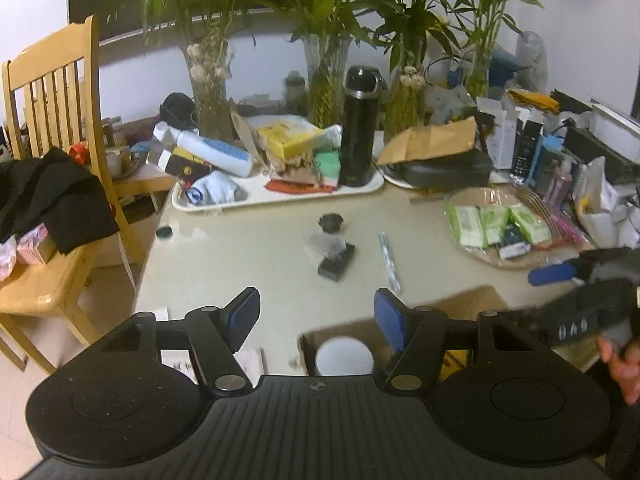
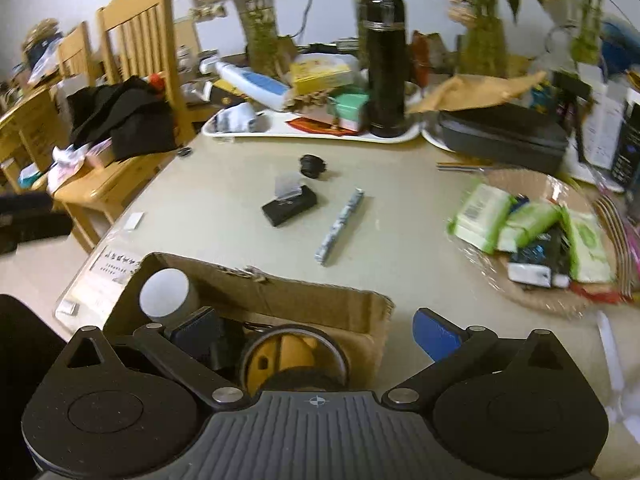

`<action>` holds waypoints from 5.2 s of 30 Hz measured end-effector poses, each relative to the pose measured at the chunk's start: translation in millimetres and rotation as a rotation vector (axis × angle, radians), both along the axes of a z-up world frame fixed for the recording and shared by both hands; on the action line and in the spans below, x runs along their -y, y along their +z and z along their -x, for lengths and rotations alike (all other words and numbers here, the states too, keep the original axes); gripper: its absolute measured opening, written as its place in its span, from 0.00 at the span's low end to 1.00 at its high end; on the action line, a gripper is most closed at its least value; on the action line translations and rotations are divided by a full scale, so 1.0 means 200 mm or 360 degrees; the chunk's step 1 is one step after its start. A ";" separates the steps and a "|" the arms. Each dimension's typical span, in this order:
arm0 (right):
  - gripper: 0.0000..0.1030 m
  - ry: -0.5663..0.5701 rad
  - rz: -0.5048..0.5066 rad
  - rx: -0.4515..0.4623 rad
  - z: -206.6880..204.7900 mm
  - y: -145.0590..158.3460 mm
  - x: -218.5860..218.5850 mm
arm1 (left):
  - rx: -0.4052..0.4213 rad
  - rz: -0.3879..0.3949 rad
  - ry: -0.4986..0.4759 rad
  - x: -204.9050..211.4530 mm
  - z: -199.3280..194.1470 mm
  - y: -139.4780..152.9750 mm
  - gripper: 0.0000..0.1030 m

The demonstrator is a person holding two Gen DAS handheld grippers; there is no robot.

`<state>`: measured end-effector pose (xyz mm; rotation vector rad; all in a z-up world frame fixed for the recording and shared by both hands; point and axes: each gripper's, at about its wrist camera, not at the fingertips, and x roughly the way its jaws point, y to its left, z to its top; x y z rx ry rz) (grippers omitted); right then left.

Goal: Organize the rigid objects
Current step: 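Move the right gripper to the silver-blue pen on the table, then close the right gripper on the middle of the pen, then lift the pen with the right gripper while the left gripper approaches the clear plastic case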

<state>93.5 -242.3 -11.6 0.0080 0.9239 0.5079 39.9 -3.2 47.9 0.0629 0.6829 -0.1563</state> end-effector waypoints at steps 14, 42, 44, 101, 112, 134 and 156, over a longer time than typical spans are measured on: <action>1.00 0.0078 0.0090 0.0061 -0.14 -0.01 -0.07 | -0.0034 0.0008 -0.0054 -0.03 -0.06 0.00 0.61; 1.00 0.0152 0.0129 0.0000 -0.47 -0.11 -0.21 | -0.0190 0.0104 -0.0053 -0.05 -0.19 -0.19 0.60; 1.00 0.0154 0.0130 -0.0007 -0.49 -0.12 -0.22 | -0.0191 0.0119 -0.0048 -0.06 -0.19 -0.19 0.60; 0.10 0.0070 0.0189 -0.0325 -0.90 -0.41 -0.35 | -0.0261 0.0164 -0.0044 -0.09 -0.19 -0.24 0.60; 0.10 0.0018 0.0071 -0.0232 -0.80 -0.21 -0.20 | -0.0188 0.0125 -0.0097 -0.03 -0.25 -0.20 0.60; 0.10 -0.0054 -0.0011 -0.0150 -0.59 -0.07 0.05 | -0.0179 0.0102 -0.0084 0.06 -0.57 -0.18 0.60; 0.11 -0.0008 -0.0082 -0.0188 -0.60 -0.08 0.09 | -0.0435 0.0125 0.0066 0.10 -1.00 -0.46 0.60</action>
